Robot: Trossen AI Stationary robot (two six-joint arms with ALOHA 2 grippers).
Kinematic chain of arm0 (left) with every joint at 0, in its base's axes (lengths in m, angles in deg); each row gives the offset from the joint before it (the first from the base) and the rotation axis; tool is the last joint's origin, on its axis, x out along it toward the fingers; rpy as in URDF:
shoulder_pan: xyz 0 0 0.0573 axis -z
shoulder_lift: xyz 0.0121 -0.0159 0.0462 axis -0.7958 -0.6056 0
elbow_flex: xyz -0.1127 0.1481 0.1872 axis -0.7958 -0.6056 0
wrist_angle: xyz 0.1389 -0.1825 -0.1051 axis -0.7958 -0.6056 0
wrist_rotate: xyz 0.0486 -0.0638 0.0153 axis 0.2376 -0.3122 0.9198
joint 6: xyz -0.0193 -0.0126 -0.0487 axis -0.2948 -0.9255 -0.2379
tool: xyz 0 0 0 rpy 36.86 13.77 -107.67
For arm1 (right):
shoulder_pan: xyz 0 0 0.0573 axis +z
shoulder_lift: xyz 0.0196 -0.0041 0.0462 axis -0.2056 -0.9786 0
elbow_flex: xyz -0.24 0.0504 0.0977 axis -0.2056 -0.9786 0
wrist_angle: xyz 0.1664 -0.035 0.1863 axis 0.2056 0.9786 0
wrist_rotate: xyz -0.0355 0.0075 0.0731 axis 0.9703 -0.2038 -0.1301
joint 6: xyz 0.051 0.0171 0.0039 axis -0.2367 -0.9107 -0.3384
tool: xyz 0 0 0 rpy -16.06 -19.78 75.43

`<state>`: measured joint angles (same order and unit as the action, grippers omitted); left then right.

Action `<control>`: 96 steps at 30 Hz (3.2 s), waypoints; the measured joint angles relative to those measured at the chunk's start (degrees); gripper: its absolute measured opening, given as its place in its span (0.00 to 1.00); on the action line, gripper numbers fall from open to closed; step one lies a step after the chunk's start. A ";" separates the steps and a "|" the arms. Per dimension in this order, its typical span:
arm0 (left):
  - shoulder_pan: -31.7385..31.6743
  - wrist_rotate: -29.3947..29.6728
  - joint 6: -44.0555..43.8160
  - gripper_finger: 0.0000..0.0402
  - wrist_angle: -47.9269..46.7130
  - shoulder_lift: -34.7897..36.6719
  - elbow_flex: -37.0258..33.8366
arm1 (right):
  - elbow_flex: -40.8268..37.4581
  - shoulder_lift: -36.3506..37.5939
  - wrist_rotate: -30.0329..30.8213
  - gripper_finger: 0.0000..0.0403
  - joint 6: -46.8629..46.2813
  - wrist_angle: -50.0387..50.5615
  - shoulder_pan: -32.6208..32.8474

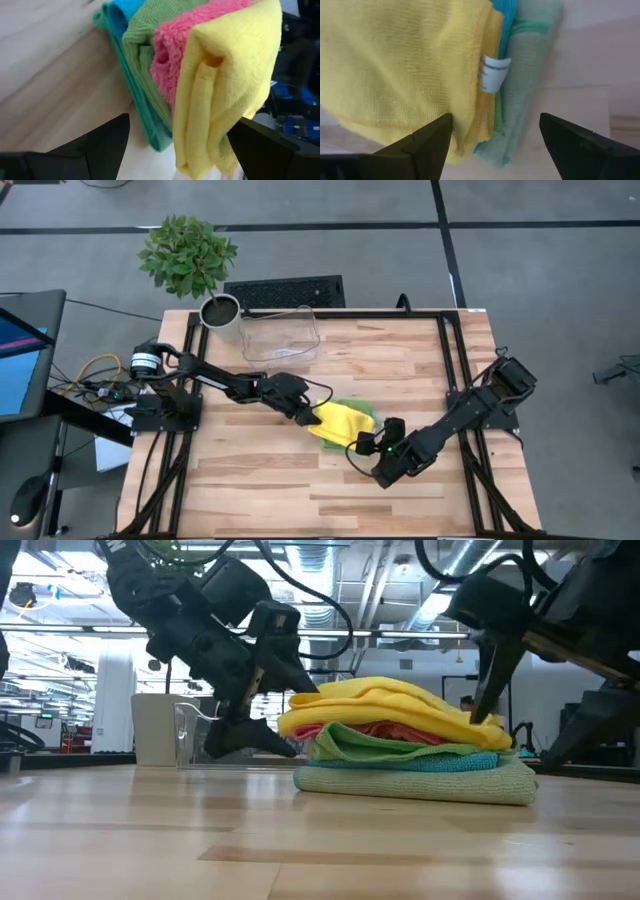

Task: Fold microfiber towels
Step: Put the stacked microfiber cloths into the transparent bin

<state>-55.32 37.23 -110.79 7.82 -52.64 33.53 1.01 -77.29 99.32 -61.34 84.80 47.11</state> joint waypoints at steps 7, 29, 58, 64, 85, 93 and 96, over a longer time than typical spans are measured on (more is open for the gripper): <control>0.63 -2.34 -1.92 0.79 2.37 -6.97 2.19 | -0.01 -1.61 0.73 0.81 -0.22 -1.41 -0.51; 2.58 -0.32 -4.21 0.65 7.43 -11.87 5.64 | -11.29 -1.63 5.42 0.75 8.94 -27.02 -9.93; 3.97 14.35 -0.31 0.12 -12.54 8.48 5.35 | -3.23 3.74 -3.04 0.21 60.19 -37.70 -24.09; 1.05 22.65 2.80 0.12 -23.64 20.96 5.67 | 4.33 4.38 -6.96 0.21 74.48 -39.65 -33.35; -28.80 20.82 18.11 0.12 -44.44 32.93 5.75 | 47.71 -26.05 -31.99 0.21 87.19 -30.66 -54.74; -35.25 16.60 22.09 0.12 -41.08 24.69 5.77 | 49.92 -28.27 -31.85 0.21 87.87 -24.25 -57.10; -35.93 14.18 21.54 0.12 -41.06 21.94 5.75 | 49.91 -28.90 -32.79 0.21 87.43 -22.08 -57.48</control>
<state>-91.25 51.40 -89.25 -33.24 -30.70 39.28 50.92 -106.20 66.53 26.09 62.71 -10.38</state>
